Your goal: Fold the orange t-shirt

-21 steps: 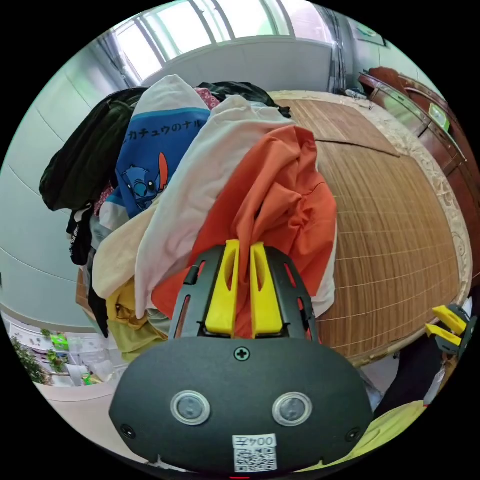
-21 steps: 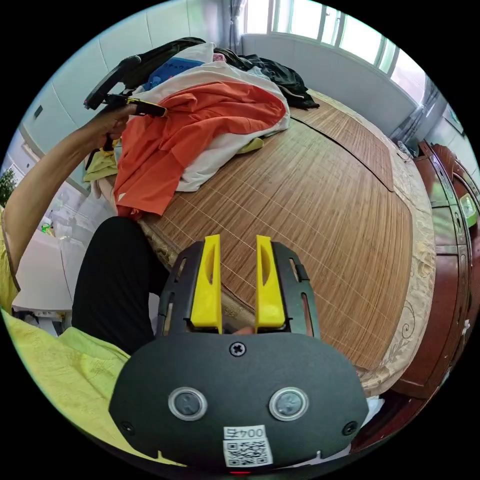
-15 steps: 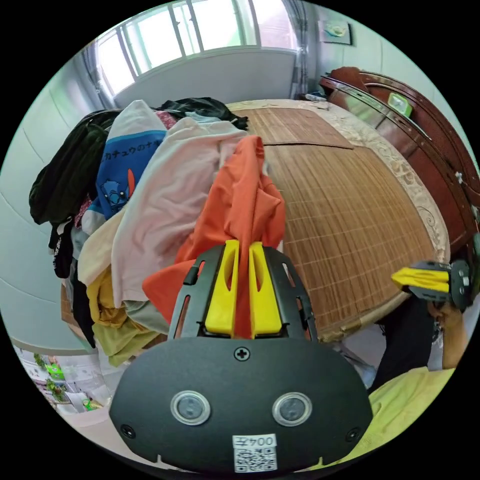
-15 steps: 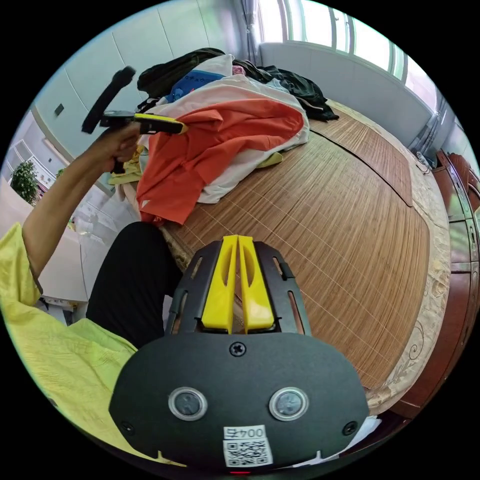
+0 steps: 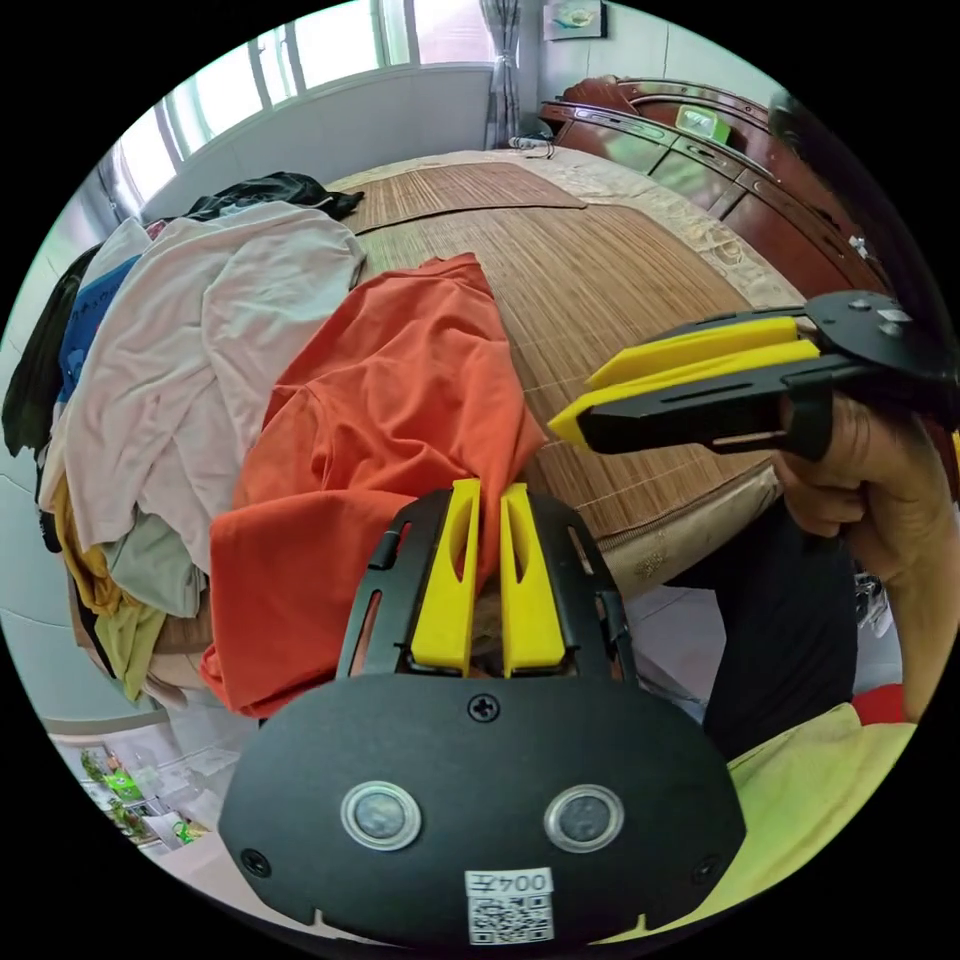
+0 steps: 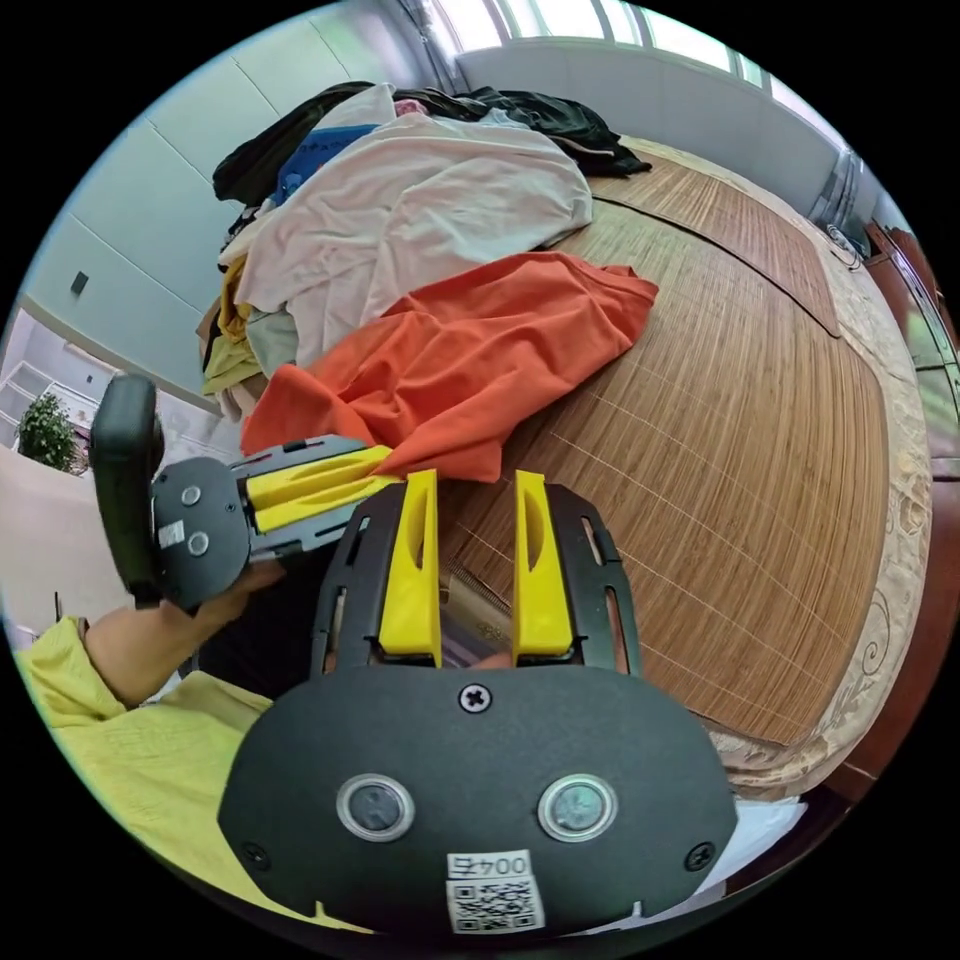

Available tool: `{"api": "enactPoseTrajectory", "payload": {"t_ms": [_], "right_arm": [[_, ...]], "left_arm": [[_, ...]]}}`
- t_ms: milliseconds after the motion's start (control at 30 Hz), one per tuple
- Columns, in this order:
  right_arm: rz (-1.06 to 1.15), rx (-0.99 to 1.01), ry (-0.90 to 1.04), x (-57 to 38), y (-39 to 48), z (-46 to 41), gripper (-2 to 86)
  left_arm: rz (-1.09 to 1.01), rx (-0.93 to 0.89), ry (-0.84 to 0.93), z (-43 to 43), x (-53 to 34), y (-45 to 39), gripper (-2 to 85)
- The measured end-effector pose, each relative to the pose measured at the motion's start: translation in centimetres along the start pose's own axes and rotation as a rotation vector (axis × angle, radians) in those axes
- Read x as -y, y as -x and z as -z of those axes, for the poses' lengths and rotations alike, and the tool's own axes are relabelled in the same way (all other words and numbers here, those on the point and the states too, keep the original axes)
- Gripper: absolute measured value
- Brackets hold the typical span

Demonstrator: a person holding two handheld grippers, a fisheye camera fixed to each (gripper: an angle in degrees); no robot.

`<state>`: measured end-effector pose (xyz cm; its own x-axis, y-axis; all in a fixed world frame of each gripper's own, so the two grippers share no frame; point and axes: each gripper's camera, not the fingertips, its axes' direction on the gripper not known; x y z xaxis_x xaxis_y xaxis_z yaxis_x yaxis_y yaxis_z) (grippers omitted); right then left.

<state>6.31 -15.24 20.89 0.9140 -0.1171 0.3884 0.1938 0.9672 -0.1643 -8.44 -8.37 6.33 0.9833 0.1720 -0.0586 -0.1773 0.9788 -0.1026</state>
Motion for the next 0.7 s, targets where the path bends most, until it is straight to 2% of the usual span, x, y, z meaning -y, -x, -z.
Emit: {"api": "enactPoseTrajectory", "payload": {"t_ms": [100, 333, 533, 700], "right_arm": [[-0.043, -0.037, 0.012, 1.4, -0.4, -2.5, 12.4], [-0.172, 0.140, 0.065, 3.7, -2.5, -7.1, 12.8], [-0.290, 0.219, -0.024, 2.7, -5.6, -5.8, 12.4], [-0.277, 0.206, 0.028, 3.6, -5.9, -7.5, 13.4]], "left_arm": [[0.033, -0.007, -0.009, -0.1, -0.2, 0.5, 1.2], [0.080, 0.042, 0.017, -1.3, -0.7, 1.6, 1.6], [0.082, 0.007, -0.005, -1.5, -1.4, 2.0, 1.8], [0.068, 0.020, -0.006, -1.9, -1.8, 1.7, 2.0]]}}
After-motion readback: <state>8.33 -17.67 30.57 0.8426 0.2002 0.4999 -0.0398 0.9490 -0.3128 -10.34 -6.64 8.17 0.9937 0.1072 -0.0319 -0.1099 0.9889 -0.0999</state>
